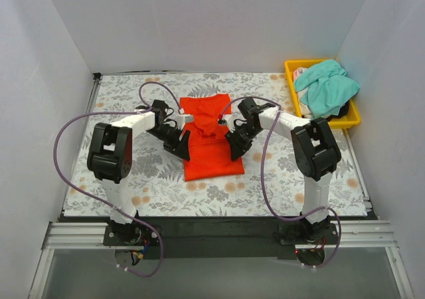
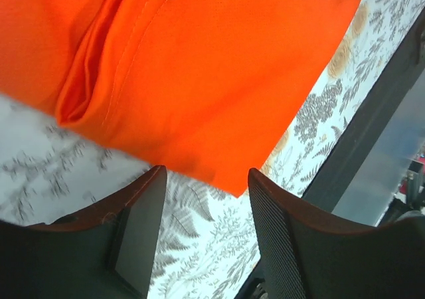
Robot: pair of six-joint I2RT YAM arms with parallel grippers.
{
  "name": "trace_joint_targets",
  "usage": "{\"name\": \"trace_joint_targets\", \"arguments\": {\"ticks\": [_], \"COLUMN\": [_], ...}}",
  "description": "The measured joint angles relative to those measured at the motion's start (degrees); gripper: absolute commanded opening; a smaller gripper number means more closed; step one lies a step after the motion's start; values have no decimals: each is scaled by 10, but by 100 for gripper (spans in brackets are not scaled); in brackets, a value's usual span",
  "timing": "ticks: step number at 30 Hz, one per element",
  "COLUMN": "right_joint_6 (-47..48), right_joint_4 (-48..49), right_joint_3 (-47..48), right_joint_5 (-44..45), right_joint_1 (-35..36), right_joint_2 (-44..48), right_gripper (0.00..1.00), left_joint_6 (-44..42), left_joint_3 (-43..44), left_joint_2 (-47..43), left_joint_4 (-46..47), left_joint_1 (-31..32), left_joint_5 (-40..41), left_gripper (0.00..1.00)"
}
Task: Fold and stack the t-shirts
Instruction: Fold the tshirt
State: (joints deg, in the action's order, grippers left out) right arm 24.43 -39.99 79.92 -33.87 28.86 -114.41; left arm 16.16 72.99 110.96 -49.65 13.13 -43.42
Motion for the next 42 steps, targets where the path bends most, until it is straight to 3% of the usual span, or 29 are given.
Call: {"name": "trace_joint_targets", "arguments": {"ticks": [8, 14, 19, 28, 42], "right_joint_6": [1, 144, 288, 384, 398], "right_joint_4": [-11, 43, 110, 211, 216], "right_joint_3": [-44, -148, -230, -292, -363], "right_joint_5": [-7, 57, 103, 142, 169], "right_joint_1": [1, 10, 35, 127, 136], "right_joint_2": [160, 270, 296, 277, 301], "right_gripper": [37, 40, 41, 40, 43], "left_joint_6": [-95, -220, -275, -282, -283], "left_joint_3": [-76, -212, -366, -409, -422], "left_joint_2": [-193, -339, -420, -407, -370], "left_joint_4": [24, 92, 177, 263, 313], "left_joint_1": [-6, 14, 92, 139, 161], "left_joint_5": [-20, -23, 39, 107, 134], "left_gripper": [61, 61, 61, 59, 43]}}
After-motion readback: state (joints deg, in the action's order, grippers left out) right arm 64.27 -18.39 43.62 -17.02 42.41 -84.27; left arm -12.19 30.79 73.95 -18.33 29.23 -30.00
